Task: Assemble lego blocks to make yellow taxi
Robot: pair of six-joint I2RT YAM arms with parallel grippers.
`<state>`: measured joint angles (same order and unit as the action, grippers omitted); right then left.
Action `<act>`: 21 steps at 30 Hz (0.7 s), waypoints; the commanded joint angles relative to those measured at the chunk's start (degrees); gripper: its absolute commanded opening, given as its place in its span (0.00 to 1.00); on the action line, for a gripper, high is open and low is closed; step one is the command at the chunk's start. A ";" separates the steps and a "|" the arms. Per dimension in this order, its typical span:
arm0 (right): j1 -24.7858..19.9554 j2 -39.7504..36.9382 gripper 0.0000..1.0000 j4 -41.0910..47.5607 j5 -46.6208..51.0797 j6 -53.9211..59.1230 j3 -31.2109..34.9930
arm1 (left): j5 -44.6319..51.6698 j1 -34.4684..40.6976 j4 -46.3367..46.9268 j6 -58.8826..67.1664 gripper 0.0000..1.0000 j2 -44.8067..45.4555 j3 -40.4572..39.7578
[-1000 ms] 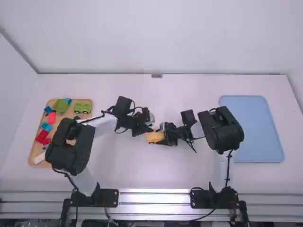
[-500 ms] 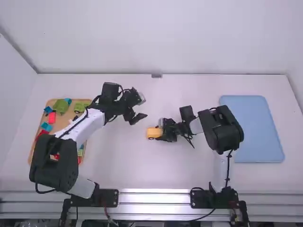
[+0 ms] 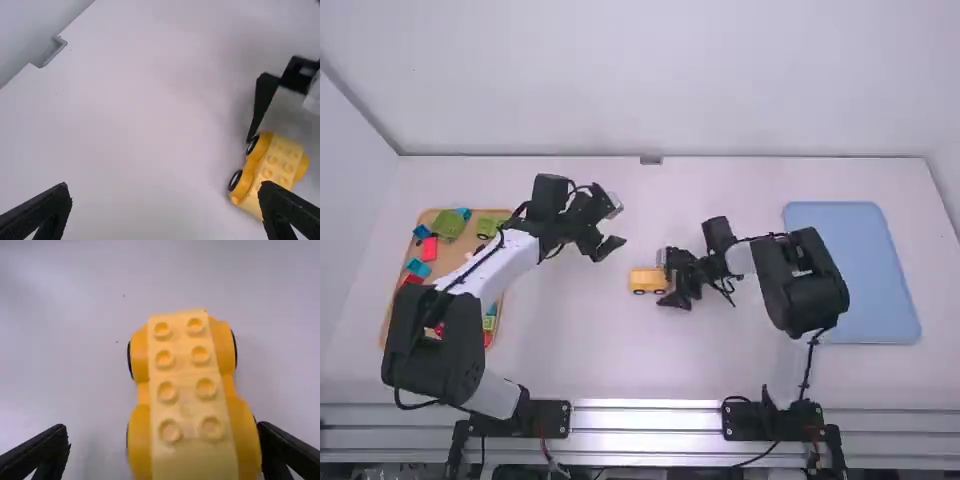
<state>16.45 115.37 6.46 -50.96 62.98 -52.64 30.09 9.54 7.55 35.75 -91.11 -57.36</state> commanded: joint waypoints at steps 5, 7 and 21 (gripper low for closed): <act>-1.73 -14.97 0.98 14.80 13.38 -1.05 -4.87 | -2.80 -0.20 1.03 -0.66 0.99 0.61 0.70; -2.10 -18.12 0.98 16.59 15.78 -2.93 -5.27 | -4.85 -0.22 0.26 -4.63 0.99 0.61 0.66; -0.85 -25.79 0.98 11.69 21.03 -5.97 -5.09 | -51.23 -0.24 12.39 -43.95 0.99 11.41 -3.54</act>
<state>14.81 90.63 18.35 -30.04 57.28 -56.93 -7.97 9.54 19.40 0.10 -82.41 -59.13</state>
